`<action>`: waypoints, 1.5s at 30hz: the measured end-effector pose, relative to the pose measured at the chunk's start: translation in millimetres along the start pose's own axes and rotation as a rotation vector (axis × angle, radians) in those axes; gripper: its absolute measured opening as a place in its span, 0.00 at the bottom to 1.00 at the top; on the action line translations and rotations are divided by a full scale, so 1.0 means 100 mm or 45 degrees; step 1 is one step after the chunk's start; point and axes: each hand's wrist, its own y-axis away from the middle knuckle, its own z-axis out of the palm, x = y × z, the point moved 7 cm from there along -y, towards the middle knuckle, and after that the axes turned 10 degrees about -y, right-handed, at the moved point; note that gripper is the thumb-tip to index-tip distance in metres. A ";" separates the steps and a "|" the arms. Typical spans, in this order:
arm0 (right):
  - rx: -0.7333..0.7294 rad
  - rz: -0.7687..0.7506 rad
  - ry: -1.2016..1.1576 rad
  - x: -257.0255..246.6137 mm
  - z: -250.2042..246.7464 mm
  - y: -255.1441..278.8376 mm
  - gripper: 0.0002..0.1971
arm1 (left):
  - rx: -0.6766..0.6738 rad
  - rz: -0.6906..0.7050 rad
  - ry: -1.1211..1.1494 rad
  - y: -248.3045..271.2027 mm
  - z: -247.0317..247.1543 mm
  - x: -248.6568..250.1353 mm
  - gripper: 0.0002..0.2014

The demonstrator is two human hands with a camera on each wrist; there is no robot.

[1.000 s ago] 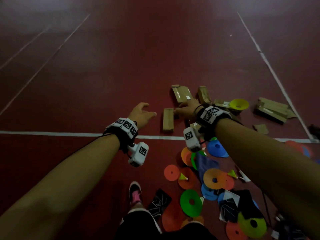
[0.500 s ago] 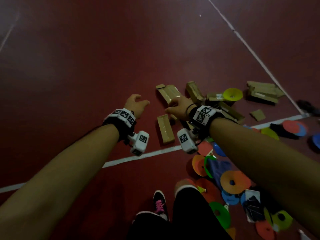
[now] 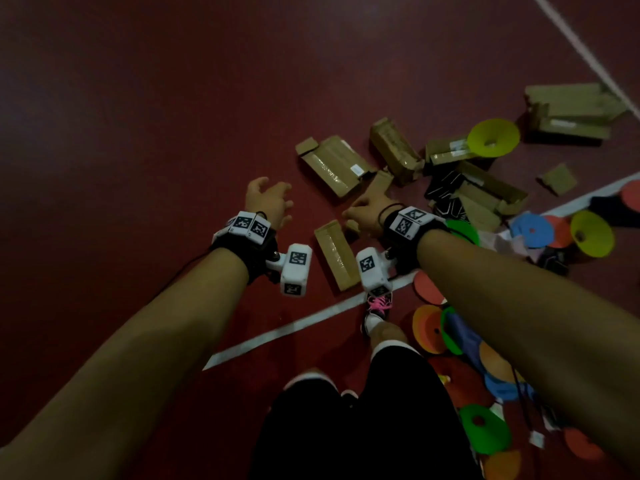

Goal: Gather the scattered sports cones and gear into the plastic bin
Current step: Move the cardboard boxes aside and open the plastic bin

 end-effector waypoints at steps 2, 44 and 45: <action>0.000 0.011 0.038 -0.05 -0.06 -0.35 0.15 | -0.042 -0.060 0.021 -0.32 0.15 0.07 0.23; 0.295 0.530 0.151 3.38 2.95 -4.80 0.70 | -0.388 -0.420 -0.817 -5.08 2.23 -3.77 0.53; 0.315 0.491 0.097 3.25 2.93 -4.75 0.69 | -0.373 -0.465 -0.797 -5.02 2.20 -3.72 0.62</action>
